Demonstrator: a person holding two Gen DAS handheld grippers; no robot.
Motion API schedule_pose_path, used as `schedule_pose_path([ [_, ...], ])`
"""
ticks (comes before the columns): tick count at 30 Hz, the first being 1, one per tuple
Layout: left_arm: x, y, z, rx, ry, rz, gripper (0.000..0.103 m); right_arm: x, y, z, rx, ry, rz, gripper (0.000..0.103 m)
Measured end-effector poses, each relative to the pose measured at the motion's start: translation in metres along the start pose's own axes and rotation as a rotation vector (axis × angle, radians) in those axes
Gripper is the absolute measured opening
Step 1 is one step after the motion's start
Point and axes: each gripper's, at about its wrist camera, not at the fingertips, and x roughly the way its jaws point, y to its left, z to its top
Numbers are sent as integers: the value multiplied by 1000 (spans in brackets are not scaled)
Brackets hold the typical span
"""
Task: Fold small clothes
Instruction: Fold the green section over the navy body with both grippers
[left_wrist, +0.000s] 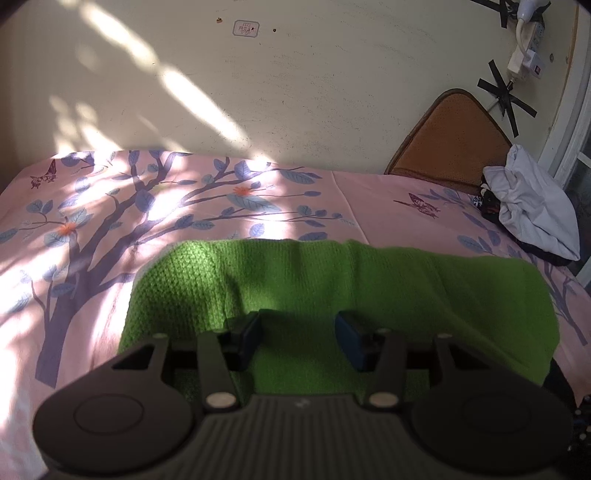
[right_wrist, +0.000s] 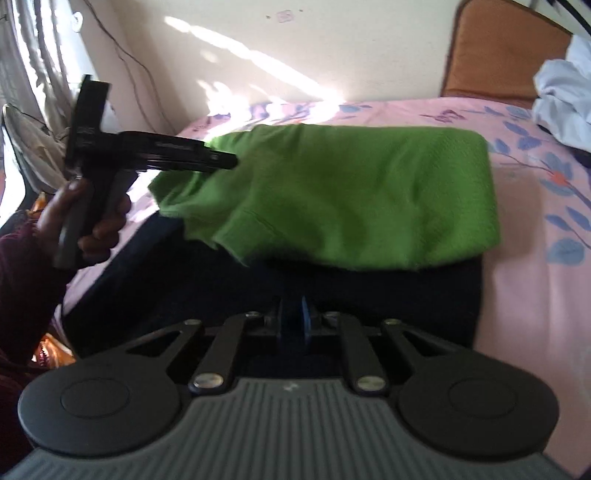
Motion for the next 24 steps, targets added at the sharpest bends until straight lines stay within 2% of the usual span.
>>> schedule_pose_path([
  [2,-14,1,-4,1,-15,-27,46,-17,-11,3,59,-76,53,15],
  [3,-21,1,-5,2,-26,-33,46,-28,-15,8,71,-145,58,15],
  [5,-31,-1,-6,-3,-43,-63,46,-41,-21,16,94,-252,8,25],
  [7,-35,-9,-2,-7,-50,-107,46,-39,-30,30,126,-295,-49,26],
  [10,-27,-31,5,22,-40,-145,46,-20,-50,53,152,-300,-103,26],
  [12,-14,-44,8,45,-14,-160,46,7,-70,68,173,-223,-116,24],
  [14,10,-56,7,68,46,-148,46,33,-92,75,160,-150,-245,9],
  [15,23,-62,3,94,75,-114,47,41,-101,76,144,-166,-310,10],
  [16,32,-68,-4,141,73,-69,47,43,-111,77,162,-188,-331,21],
  [17,32,-76,-11,201,33,-38,50,42,-118,78,211,-193,-389,52],
  [18,33,-83,-15,252,30,-18,54,39,-123,78,242,-200,-433,53],
  [20,26,-91,-22,309,33,18,55,30,-124,70,245,-197,-381,52],
  [22,11,-82,-22,296,45,-10,55,9,-114,57,235,-223,-288,52],
  [24,-12,-61,-24,253,22,-26,55,-17,-99,39,189,-254,-237,52],
])
